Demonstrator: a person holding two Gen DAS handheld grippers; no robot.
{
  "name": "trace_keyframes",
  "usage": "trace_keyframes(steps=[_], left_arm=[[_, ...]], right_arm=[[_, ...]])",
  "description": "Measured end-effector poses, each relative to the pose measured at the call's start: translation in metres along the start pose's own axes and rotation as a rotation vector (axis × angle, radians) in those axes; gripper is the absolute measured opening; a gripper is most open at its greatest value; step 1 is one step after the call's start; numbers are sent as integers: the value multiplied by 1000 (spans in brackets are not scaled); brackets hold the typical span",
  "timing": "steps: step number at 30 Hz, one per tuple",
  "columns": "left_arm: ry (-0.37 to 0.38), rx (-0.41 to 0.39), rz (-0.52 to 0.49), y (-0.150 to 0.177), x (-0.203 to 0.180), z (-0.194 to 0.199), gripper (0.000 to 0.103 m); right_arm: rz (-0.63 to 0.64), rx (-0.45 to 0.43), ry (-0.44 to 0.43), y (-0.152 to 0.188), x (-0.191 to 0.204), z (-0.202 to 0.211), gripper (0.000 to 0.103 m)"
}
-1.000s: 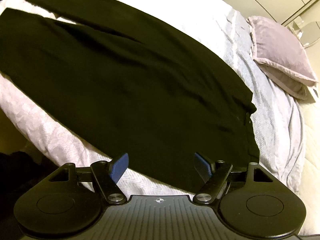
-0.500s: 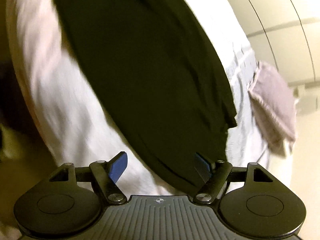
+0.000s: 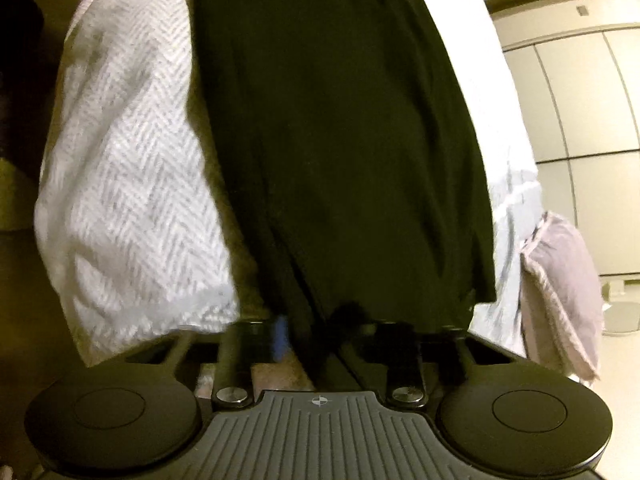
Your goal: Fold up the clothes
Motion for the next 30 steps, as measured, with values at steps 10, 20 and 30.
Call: trace_keyframes(steps=[10, 20, 30], left_arm=[[-33, -26, 71, 1, 77, 48, 3], [93, -123, 51, -25, 179, 25, 3], [252, -145, -25, -65, 233, -79, 3]], right_arm=[[-101, -83, 74, -48, -117, 64, 3], [-5, -36, 127, -142, -242, 45, 2], [20, 92, 54, -216, -286, -46, 2]])
Point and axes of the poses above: each gripper's, at about its wrist camera, not at the fingertips, and z roughly against the way its jaws point, x to its left, y to its underside, the point moved 8 cm from there along -z, roughly the way its jaws point, and after that the axes turned 12 degrees about -z, right-handed, at the moved point
